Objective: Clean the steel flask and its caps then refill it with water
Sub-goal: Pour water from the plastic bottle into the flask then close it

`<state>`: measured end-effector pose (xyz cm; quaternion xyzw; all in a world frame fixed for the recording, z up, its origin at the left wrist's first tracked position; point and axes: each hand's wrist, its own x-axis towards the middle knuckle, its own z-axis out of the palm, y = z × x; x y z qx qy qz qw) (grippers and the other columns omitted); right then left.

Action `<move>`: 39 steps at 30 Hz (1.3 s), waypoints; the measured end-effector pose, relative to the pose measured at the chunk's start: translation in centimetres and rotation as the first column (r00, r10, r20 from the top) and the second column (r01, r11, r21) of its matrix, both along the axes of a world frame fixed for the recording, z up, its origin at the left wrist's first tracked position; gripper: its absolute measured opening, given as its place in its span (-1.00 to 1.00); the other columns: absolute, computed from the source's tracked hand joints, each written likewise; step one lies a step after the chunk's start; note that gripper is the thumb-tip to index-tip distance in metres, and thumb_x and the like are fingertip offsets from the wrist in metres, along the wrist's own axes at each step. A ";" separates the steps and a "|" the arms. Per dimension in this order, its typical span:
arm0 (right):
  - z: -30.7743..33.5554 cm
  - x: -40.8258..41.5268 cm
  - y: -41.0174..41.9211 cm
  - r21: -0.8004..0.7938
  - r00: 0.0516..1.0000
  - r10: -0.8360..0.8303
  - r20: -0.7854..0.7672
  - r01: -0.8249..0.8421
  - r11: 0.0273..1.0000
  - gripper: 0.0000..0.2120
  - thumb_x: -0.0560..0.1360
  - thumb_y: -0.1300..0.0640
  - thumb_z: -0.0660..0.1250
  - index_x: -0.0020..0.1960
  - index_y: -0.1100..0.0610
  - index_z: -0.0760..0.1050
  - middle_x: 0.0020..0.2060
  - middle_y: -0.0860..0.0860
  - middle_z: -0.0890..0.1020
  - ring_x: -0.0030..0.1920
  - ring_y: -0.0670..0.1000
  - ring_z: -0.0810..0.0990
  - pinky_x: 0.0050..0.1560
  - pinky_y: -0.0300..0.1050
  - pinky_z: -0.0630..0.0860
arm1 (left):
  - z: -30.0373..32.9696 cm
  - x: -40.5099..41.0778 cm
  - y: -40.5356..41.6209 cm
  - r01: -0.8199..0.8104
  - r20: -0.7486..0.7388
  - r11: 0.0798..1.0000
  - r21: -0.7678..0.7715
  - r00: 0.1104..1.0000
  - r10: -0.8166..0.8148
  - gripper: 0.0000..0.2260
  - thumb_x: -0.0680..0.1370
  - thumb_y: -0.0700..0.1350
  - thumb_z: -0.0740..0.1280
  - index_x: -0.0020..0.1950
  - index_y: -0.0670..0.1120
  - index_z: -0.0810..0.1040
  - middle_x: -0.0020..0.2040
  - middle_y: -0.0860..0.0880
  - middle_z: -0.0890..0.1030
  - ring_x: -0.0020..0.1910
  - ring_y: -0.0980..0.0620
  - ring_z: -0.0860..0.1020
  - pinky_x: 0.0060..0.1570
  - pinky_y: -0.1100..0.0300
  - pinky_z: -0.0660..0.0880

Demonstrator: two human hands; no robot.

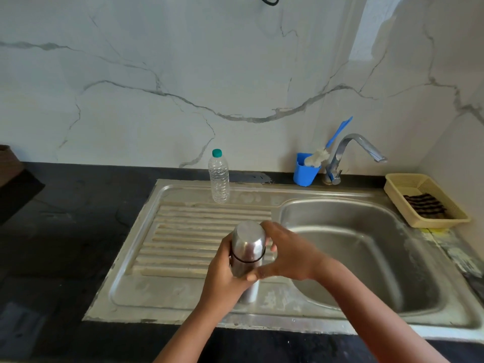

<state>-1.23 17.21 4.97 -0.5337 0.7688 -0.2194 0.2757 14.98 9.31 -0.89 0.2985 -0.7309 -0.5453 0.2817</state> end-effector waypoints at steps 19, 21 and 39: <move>-6.9 2.7 0.8 -0.124 0.922 -0.154 0.355 0.209 0.970 -0.30 0.24 -0.21 0.59 0.27 -0.29 0.31 0.17 -0.23 0.55 0.18 -0.19 0.52 0.21 -0.10 0.54 | -4.1 1.5 -0.4 -0.073 0.048 0.996 -0.041 0.996 0.075 -0.42 0.27 0.12 0.57 0.25 0.17 0.48 0.14 0.21 0.61 0.14 0.20 0.60 0.00 0.12 0.64; -6.7 2.7 0.6 -0.129 0.923 -0.160 0.351 0.217 0.968 -0.31 0.24 -0.19 0.60 0.27 -0.26 0.33 0.16 -0.20 0.56 0.15 -0.20 0.54 0.19 -0.17 0.54 | -4.0 1.4 -0.6 -0.056 0.037 0.998 -0.030 0.998 0.057 -0.44 0.29 0.05 0.59 0.24 0.14 0.50 0.13 0.19 0.62 0.14 0.17 0.60 -0.01 0.09 0.64; -0.2 -5.0 -9.6 -0.249 0.904 -0.299 0.306 0.379 0.891 -0.42 0.34 0.06 0.55 0.25 -0.06 0.36 0.11 -0.04 0.60 0.09 -0.01 0.57 0.12 -0.08 0.50 | 2.7 -9.2 -12.3 0.067 0.071 0.970 -0.234 0.996 -0.051 -0.50 0.40 -0.11 0.55 0.30 0.05 0.48 0.17 0.04 0.64 0.15 0.09 0.60 0.16 -0.03 0.56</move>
